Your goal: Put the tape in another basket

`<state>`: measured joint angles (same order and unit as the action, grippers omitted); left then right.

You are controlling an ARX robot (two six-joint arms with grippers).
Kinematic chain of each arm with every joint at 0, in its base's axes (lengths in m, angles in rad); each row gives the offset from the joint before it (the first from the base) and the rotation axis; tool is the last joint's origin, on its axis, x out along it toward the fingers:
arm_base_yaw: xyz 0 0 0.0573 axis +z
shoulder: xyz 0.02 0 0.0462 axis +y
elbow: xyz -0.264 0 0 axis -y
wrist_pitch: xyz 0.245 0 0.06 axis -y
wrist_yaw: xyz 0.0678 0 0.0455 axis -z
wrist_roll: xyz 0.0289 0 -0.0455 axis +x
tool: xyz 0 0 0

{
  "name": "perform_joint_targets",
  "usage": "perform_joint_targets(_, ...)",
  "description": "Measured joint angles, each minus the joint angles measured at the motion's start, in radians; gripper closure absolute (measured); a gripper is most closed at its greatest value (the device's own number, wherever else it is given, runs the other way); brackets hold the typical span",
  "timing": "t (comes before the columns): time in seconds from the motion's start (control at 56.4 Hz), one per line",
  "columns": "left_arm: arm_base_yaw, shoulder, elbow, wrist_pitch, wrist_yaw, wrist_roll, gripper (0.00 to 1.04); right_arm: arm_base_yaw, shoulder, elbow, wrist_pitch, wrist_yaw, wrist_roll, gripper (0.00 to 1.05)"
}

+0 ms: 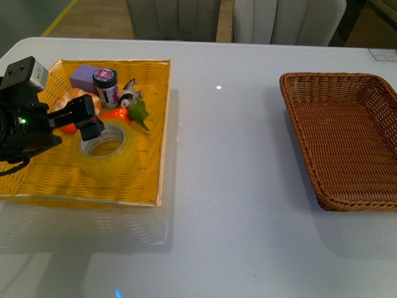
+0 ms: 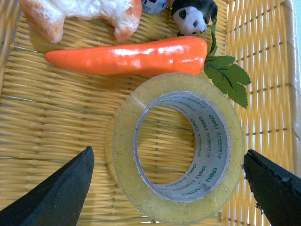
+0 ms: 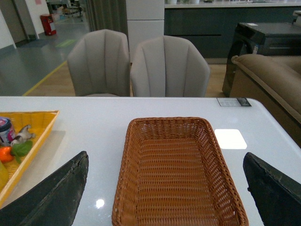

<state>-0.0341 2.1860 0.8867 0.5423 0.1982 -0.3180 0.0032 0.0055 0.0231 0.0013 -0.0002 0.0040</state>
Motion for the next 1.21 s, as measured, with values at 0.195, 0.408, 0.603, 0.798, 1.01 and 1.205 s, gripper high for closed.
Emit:
perform_joint_targets(0.195,0.000,-0.007,-0.004,-0.006,-0.009,-0.007,0.09,0.000,0.000,0.000,0.000,0.000,0.000,0.09)
perform_joint_targets(0.408,0.000,-0.007,-0.004,-0.006,-0.012,-0.010,0.09,0.000,0.000,0.000,0.000,0.000,0.000,0.09)
perform_joint_targets(0.603,0.003,0.003,-0.001,-0.069,-0.076,-0.041,0.09,0.000,0.000,0.000,0.000,0.000,0.000,0.09)
perform_joint_targets(0.798,0.005,0.066,0.052,-0.081,-0.075,-0.053,0.09,0.000,0.000,0.000,0.000,0.000,0.000,0.09)
perform_joint_targets(1.01,0.004,0.151,0.132,-0.121,-0.072,-0.061,0.09,0.000,0.000,0.000,0.000,0.000,0.000,0.09)
perform_joint_targets(1.205,0.001,0.185,0.176,-0.143,-0.087,-0.054,0.23,0.000,0.000,0.000,0.000,0.000,0.000,0.09)
